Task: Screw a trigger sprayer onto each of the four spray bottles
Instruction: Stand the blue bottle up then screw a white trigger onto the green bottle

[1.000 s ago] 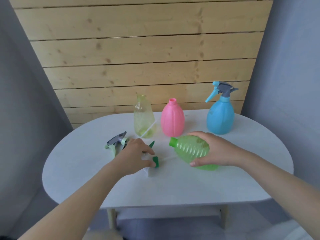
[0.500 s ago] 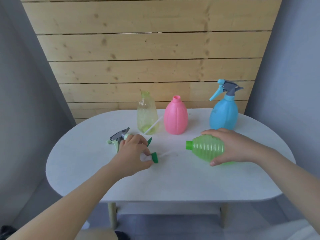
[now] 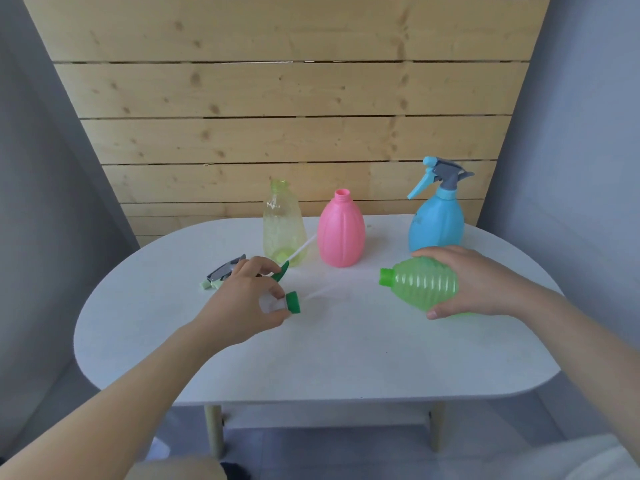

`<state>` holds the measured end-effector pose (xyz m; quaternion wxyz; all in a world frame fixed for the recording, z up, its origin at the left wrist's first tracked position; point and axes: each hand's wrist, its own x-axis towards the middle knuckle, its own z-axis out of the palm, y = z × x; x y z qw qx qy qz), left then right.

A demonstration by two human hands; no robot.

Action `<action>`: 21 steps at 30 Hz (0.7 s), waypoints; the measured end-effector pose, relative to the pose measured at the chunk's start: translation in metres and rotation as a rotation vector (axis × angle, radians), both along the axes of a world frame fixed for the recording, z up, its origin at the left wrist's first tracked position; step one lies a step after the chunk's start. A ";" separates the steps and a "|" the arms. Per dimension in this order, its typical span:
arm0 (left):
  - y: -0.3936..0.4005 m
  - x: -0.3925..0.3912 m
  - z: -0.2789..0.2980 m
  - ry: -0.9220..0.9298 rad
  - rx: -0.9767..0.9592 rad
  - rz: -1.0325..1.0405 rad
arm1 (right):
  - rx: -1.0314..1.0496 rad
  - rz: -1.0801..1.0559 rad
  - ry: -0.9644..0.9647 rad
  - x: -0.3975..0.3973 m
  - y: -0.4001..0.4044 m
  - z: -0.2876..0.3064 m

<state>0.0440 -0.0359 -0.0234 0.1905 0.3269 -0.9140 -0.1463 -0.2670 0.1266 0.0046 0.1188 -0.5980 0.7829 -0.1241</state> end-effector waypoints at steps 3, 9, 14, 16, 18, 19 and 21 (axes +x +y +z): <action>-0.003 0.004 0.002 0.036 0.032 0.040 | -0.010 -0.055 -0.007 -0.010 0.002 0.004; -0.009 0.017 0.006 0.120 0.092 0.075 | -0.019 -0.019 -0.176 -0.016 0.010 0.003; -0.008 0.018 0.004 0.109 0.079 0.033 | -0.078 0.027 -0.287 -0.006 0.010 0.005; -0.006 0.016 0.004 0.107 0.081 0.031 | -0.094 0.048 -0.304 -0.002 0.009 0.006; -0.005 0.015 0.004 0.087 0.073 0.025 | -0.112 0.061 -0.305 0.000 0.008 0.007; -0.004 0.014 0.004 0.080 0.070 0.023 | -0.120 0.065 -0.304 0.001 0.008 0.007; -0.004 0.012 0.004 0.088 0.077 0.017 | -0.126 0.079 -0.291 0.003 0.007 0.007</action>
